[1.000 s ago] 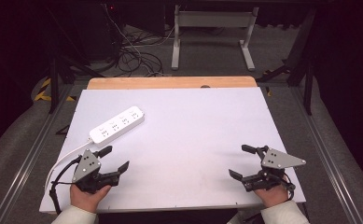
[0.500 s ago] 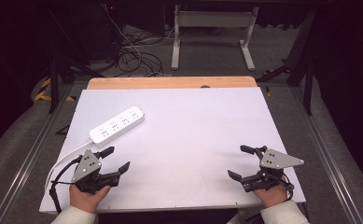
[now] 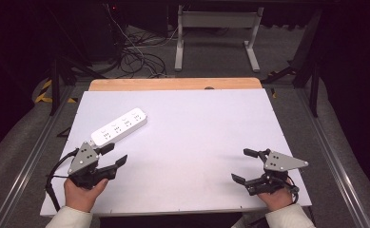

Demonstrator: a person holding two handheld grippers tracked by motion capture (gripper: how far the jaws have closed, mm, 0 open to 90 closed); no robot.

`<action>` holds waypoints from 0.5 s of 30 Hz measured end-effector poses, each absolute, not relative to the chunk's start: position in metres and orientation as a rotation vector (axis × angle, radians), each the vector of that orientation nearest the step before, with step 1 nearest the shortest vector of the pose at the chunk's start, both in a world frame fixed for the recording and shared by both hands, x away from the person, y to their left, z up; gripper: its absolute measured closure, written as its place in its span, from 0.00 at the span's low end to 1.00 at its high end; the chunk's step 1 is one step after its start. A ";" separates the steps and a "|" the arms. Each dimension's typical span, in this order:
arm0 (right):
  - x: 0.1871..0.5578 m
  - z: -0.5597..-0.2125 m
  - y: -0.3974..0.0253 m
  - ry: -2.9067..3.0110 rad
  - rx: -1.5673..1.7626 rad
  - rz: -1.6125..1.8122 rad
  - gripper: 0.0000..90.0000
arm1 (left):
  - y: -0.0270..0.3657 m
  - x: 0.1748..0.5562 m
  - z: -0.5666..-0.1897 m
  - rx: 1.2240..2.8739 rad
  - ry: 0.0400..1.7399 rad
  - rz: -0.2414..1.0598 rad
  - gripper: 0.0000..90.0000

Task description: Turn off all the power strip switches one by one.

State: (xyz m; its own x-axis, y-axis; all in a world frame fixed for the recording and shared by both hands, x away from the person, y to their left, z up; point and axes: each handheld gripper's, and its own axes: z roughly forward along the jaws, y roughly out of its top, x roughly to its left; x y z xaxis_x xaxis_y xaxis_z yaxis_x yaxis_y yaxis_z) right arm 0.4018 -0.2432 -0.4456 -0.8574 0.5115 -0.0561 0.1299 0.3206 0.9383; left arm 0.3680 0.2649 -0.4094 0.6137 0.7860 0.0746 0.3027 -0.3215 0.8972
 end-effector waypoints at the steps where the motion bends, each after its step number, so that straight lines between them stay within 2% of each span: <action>1: 0.402 -0.446 -0.243 2.254 0.576 1.548 0.09 | 0.266 0.370 -0.408 1.895 0.867 0.651 0.46; 15: 0.403 -0.447 -0.242 2.269 0.580 1.543 0.09 | 0.274 0.389 -0.394 1.871 0.937 0.646 0.49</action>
State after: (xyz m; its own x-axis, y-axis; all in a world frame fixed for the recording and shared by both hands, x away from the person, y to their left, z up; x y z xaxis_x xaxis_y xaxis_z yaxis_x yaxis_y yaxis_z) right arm 0.4029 -0.2423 -0.4470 -0.8607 0.5070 -0.0464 0.1431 0.3285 0.9336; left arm 0.3887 0.2739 -0.3938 0.5733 0.8178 0.0499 0.3372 -0.2911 0.8953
